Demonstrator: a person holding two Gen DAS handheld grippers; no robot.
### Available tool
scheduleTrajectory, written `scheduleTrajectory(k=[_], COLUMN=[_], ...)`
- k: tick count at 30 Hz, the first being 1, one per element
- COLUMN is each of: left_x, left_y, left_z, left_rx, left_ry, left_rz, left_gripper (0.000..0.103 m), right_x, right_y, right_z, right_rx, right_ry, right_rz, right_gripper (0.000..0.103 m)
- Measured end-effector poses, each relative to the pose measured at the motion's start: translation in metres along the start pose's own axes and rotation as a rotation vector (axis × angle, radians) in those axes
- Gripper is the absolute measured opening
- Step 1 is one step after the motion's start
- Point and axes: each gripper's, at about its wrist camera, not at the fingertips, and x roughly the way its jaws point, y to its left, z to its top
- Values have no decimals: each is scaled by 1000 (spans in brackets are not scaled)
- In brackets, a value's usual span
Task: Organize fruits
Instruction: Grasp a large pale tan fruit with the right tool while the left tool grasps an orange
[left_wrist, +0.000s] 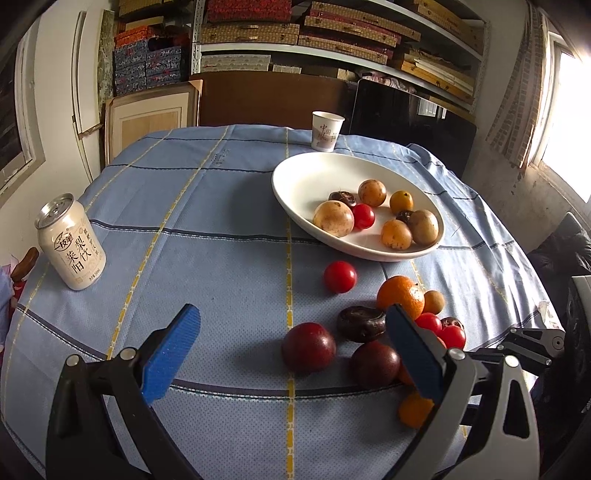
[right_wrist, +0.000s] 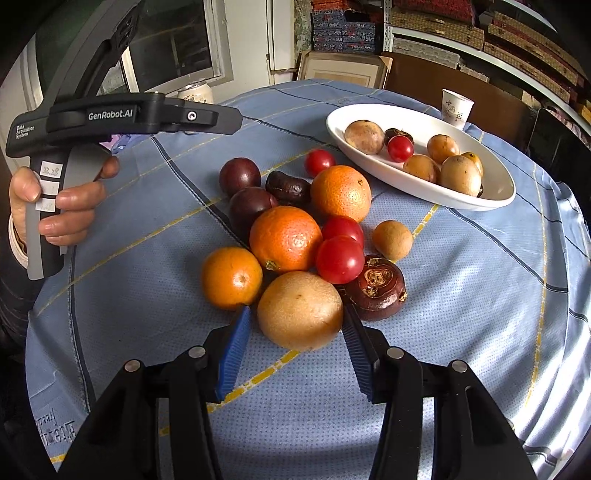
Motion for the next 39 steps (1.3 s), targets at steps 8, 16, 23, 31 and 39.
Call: scheduleTrajectory(k=[8,16,23,31,39], left_x=[0,0,-2,-21,-8], left_y=[3,1,-22,-70,-86], left_z=[0,-3,-14,-47,-70], left_rx=[-9,6,129,341,338], left_ry=[0,9,29,53,159], left_rz=[-1,-3,-47,-176,-231], left_gripper=[98,98,98,98,55], right_x=[5,-17,-29,-29,-27], right_y=[0,-23,-75,-96,-93], right_z=[1,4,3,-5,-7], right_rx=[-7,116,395,528,529], right_ry=[16,-59,-134,-148,-132], right_rz=[-19,109,170,139,98], right_gripper=[47,46,46,46,46])
